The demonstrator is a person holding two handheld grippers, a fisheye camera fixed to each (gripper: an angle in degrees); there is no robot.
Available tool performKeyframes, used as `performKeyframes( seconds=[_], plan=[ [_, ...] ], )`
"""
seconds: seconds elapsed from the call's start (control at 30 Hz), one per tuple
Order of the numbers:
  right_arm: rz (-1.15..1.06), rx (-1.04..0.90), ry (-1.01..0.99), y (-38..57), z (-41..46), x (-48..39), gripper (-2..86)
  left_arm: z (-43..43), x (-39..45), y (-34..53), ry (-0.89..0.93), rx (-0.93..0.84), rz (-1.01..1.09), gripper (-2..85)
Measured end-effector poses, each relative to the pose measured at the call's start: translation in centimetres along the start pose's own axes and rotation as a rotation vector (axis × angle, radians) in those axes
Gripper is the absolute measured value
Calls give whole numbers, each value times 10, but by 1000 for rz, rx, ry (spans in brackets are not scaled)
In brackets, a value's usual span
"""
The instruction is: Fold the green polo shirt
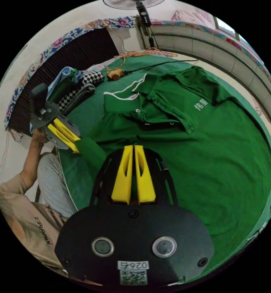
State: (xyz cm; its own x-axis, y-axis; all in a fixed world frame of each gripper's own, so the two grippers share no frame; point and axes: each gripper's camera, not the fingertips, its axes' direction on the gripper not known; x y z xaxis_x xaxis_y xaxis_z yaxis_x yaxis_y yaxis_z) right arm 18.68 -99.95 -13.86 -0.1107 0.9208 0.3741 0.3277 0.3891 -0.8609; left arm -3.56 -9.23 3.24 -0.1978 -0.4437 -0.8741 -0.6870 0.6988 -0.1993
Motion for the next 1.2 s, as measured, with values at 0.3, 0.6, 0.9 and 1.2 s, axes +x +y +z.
performKeyframes(
  seconds=[0.3, 0.6, 0.9, 1.2],
  plan=[
    [114, 179, -58, -22, -27, 26, 24, -14, -4, 10, -6, 8, 4, 10],
    [181, 138, 41, 11, -35, 38, 41, -52, -15, 6, 72, 389, -53, -10],
    [278, 37, -54, 58, -4, 74, 6, 42, -3, -87, -161, -163, -56, -10],
    [98, 163, -24, 19, -13, 45, -10, 35, -33, -80, 55, -110, -185, -10]
  ],
)
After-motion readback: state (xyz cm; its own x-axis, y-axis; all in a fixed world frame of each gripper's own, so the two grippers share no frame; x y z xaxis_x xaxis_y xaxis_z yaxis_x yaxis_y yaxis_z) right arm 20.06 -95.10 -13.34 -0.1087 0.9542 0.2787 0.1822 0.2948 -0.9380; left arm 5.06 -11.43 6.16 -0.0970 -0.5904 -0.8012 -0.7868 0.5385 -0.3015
